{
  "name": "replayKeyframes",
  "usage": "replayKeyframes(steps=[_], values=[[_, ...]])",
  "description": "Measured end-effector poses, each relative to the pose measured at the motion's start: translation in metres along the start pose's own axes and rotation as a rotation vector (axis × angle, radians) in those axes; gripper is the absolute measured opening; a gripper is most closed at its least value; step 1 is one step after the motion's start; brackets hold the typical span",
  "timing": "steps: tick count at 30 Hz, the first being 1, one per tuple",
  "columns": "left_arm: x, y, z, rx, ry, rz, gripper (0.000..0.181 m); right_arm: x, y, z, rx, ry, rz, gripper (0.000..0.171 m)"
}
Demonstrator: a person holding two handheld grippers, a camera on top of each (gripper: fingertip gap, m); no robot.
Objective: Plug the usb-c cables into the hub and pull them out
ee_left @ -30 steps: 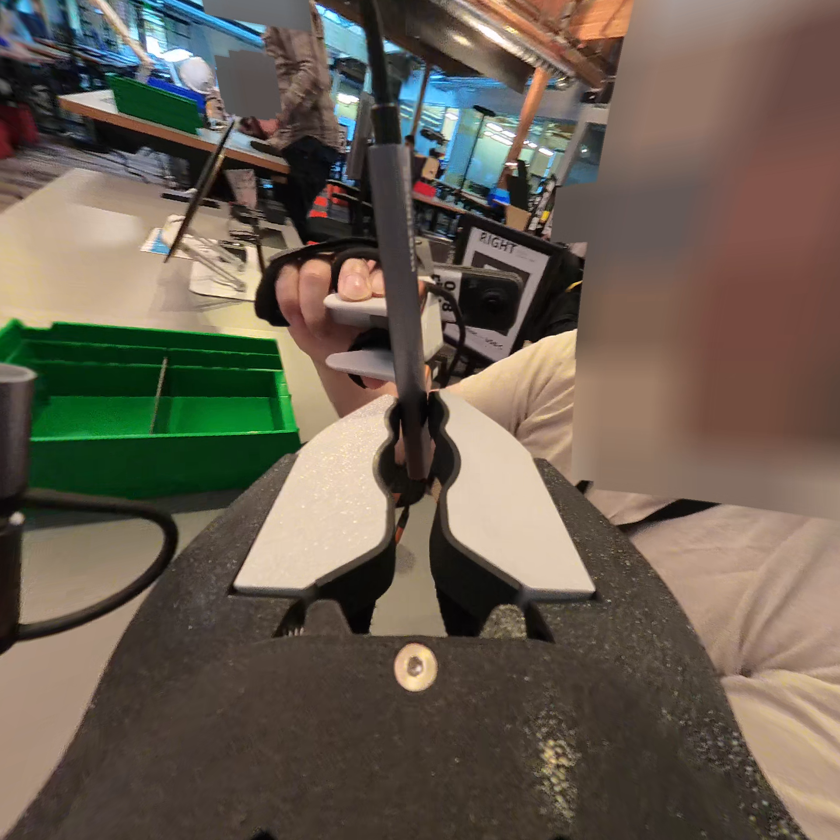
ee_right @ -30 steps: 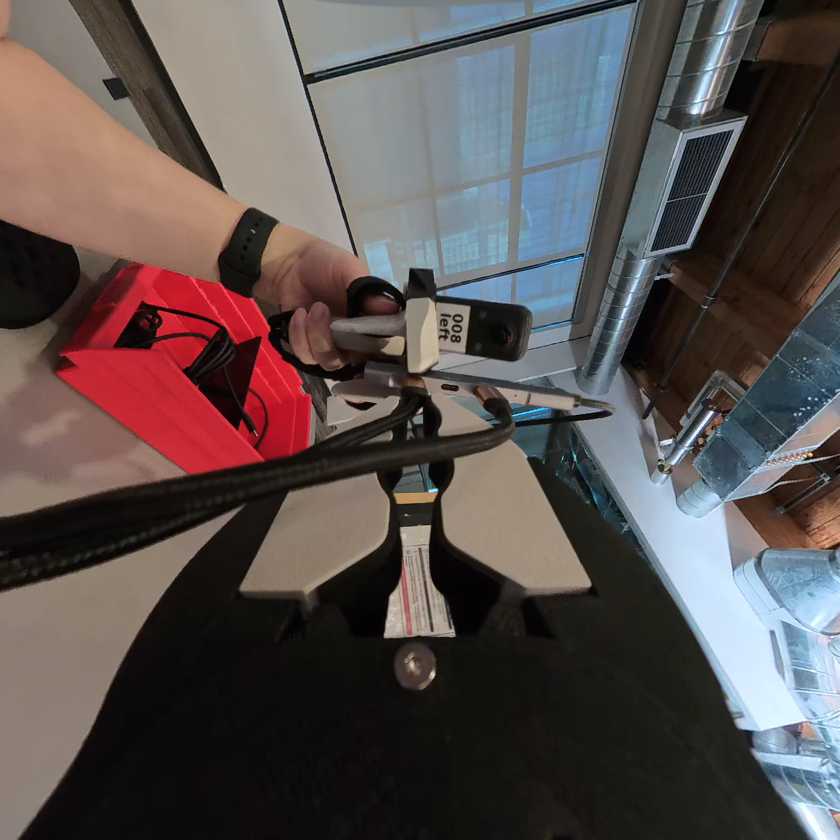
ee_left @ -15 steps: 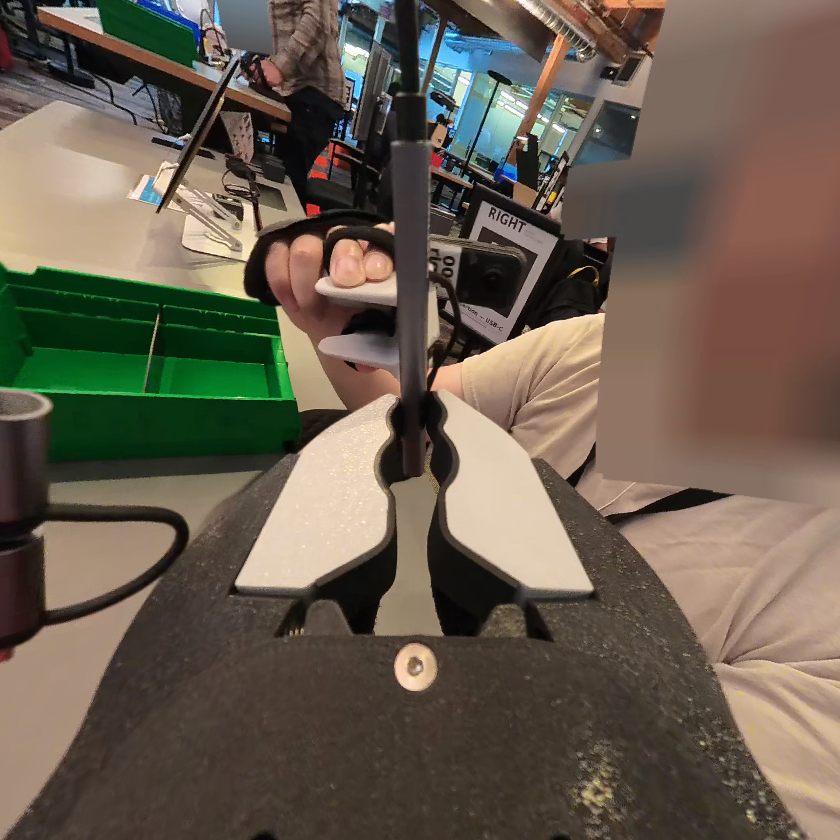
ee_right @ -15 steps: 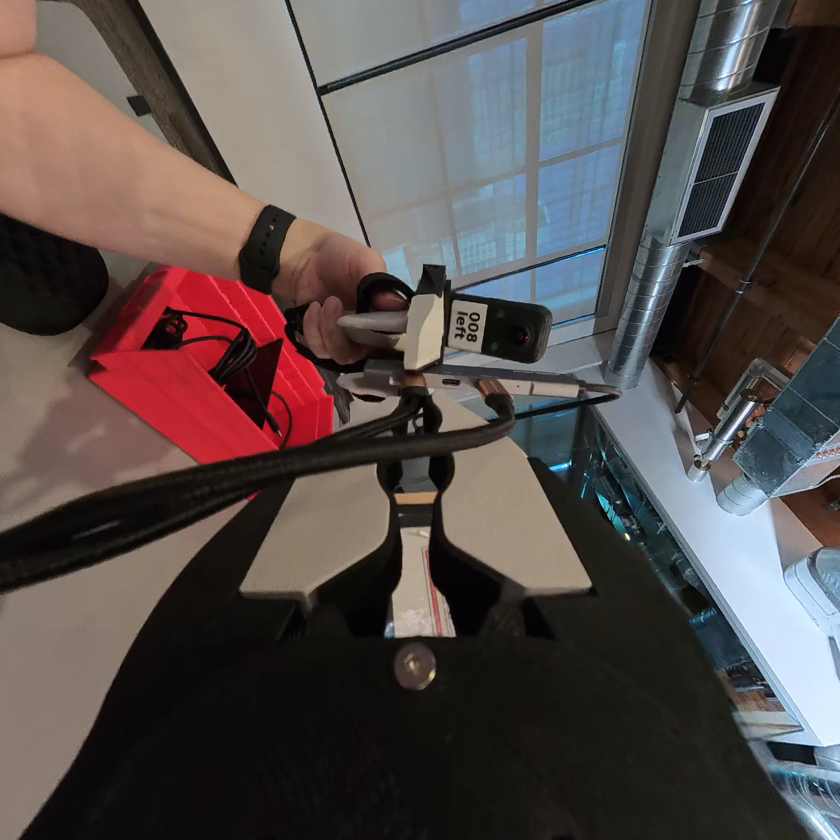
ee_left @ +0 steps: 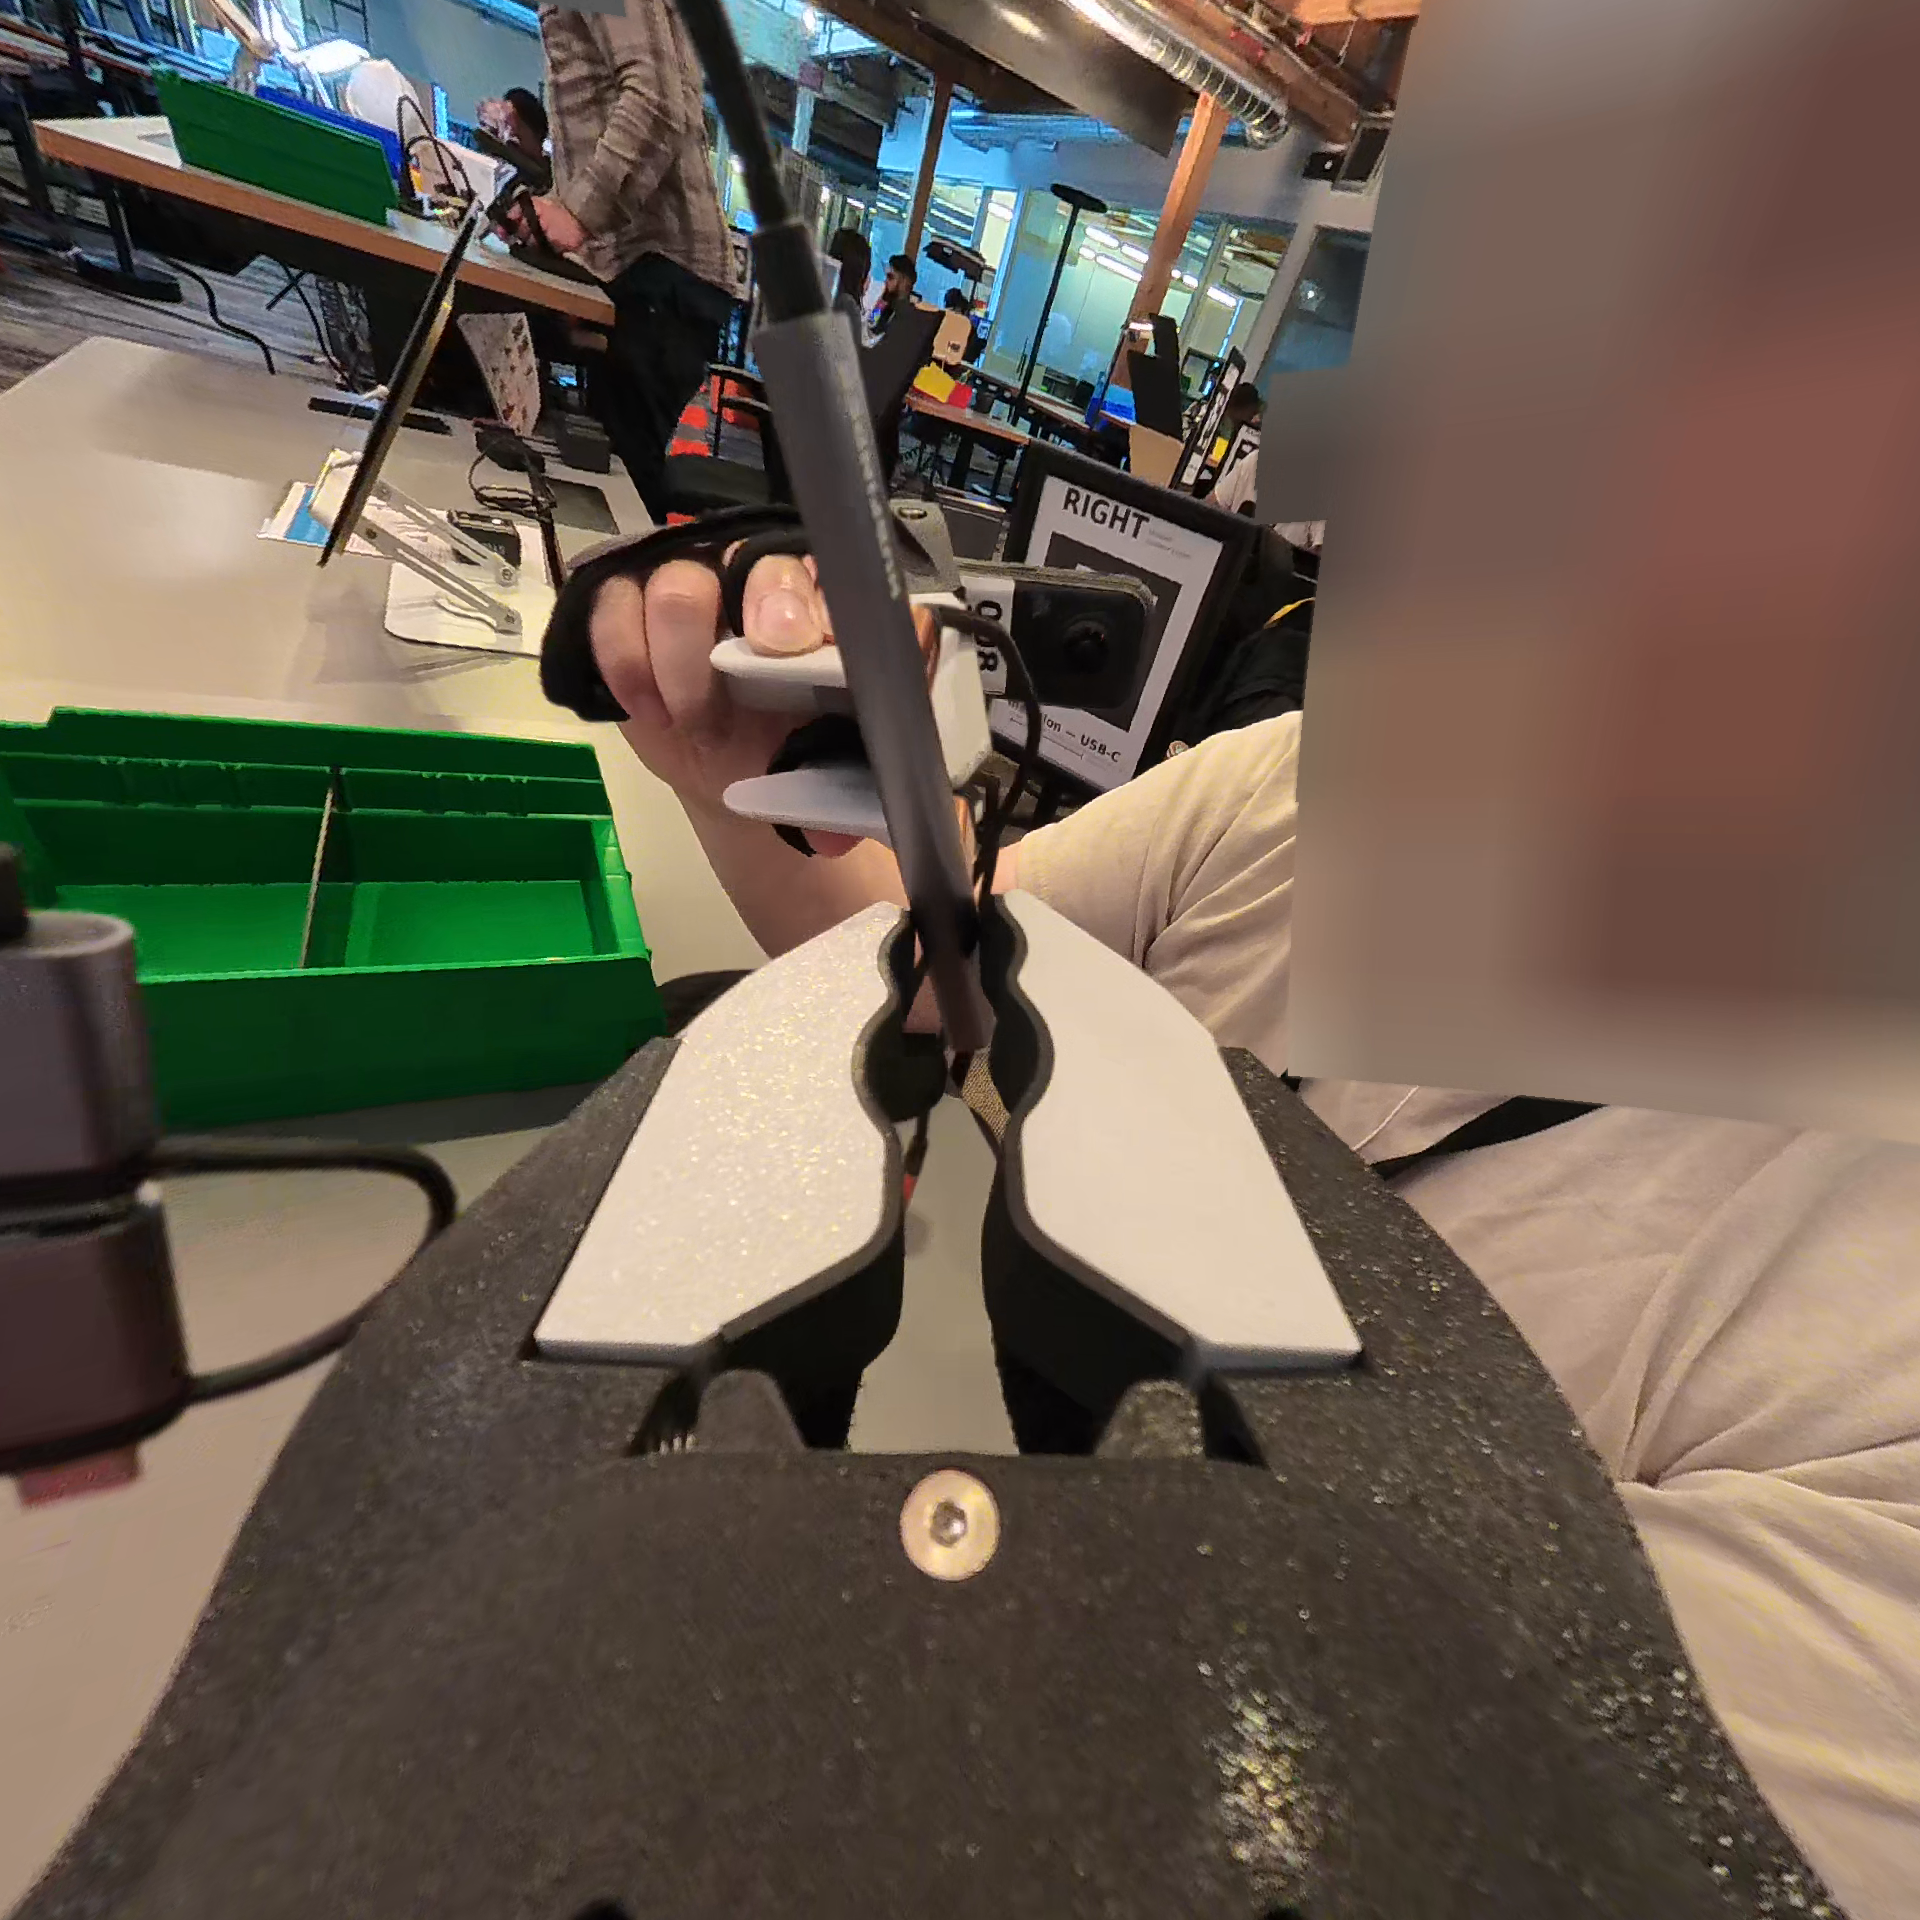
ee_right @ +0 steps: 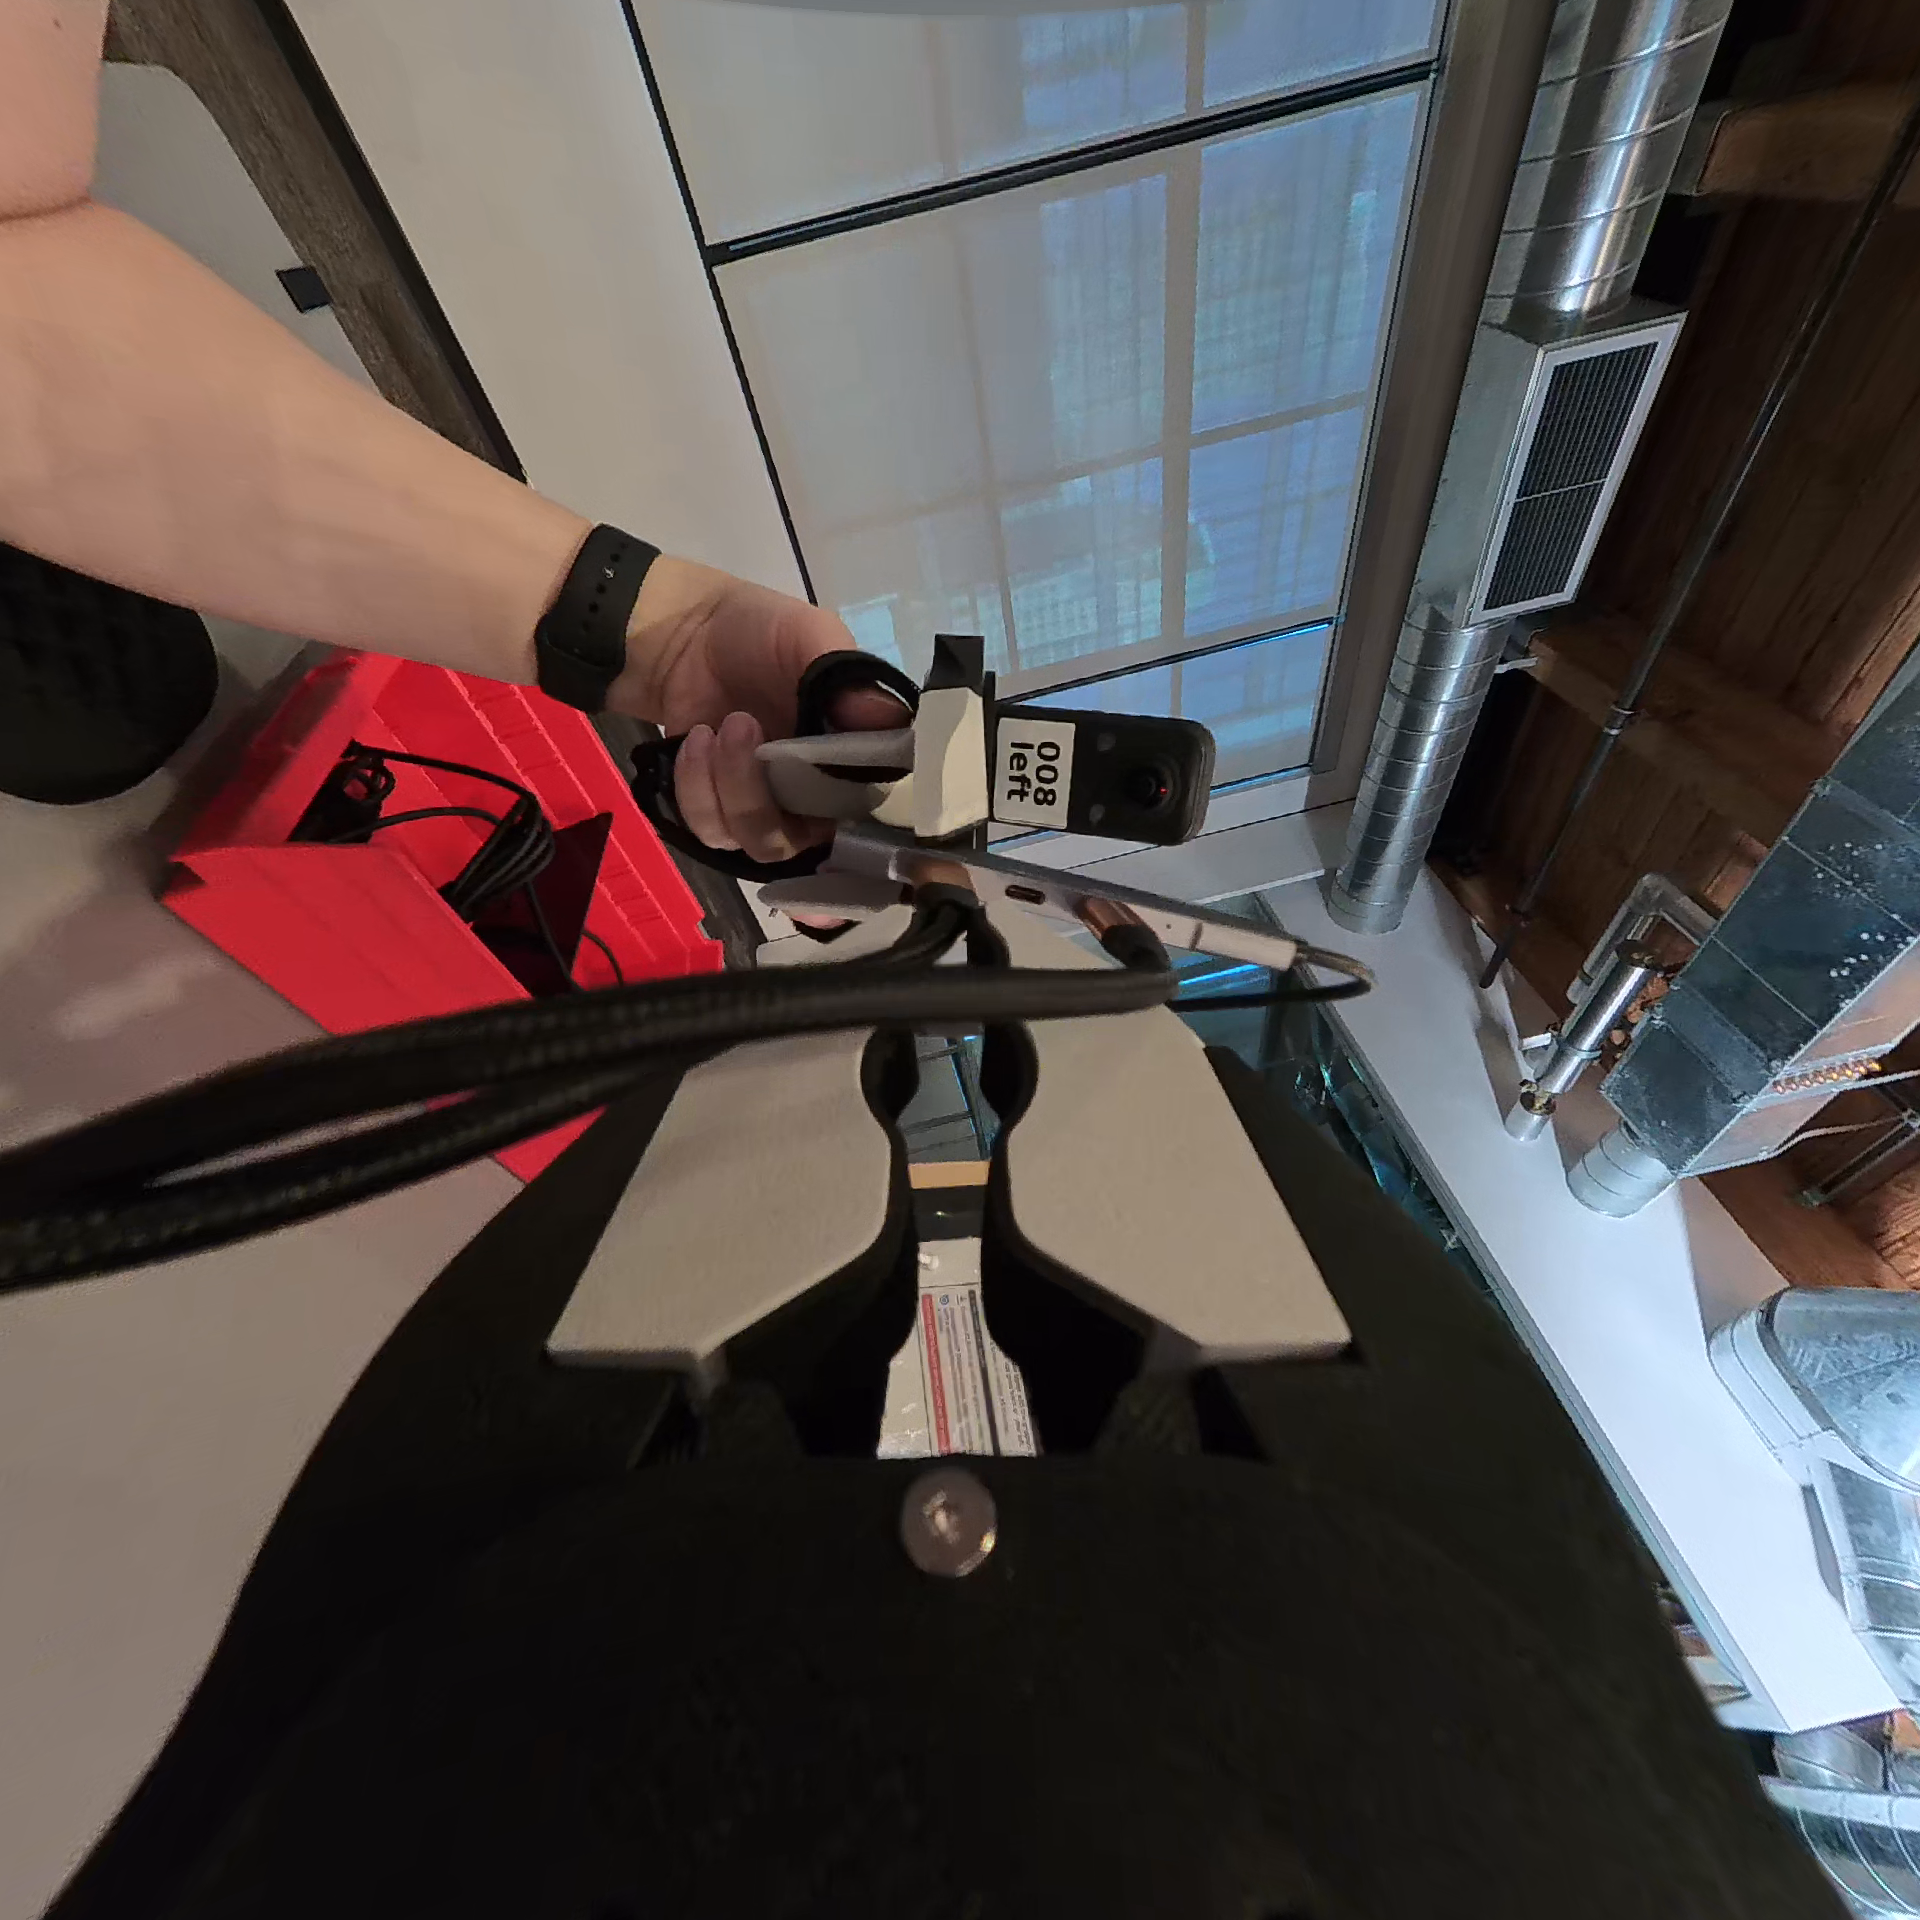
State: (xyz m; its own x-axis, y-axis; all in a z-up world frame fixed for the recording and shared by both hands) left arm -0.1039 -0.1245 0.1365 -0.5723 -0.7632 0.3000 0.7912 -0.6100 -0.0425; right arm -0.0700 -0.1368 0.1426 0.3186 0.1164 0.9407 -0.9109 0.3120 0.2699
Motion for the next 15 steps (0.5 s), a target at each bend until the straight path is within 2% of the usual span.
replayKeyframes(steps=[11,15], values=[[-0.0062,0.0055,0.0000,0.005,-0.052,-0.034,0.009,0.0007,-0.0064,-0.0054,-0.037,-0.027,0.026,0.008],[-0.0054,0.0072,0.0064,0.032,-0.043,-0.033,0.009,0.0065,-0.0071,-0.0044,-0.007,0.036,0.004,0.008]])
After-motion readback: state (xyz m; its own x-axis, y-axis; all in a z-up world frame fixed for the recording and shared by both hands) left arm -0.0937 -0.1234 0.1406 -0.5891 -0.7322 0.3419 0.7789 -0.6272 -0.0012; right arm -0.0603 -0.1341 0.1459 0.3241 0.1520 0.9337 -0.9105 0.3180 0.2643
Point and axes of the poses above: each gripper's, where its closed fingertips meet, y out along the fingers, z out of its top, x = y × z across the jaws, the point moved 1 cm from there along -y, back along the fingers, and after that the axes turned 9 degrees about -z, right-handed, at the moved point
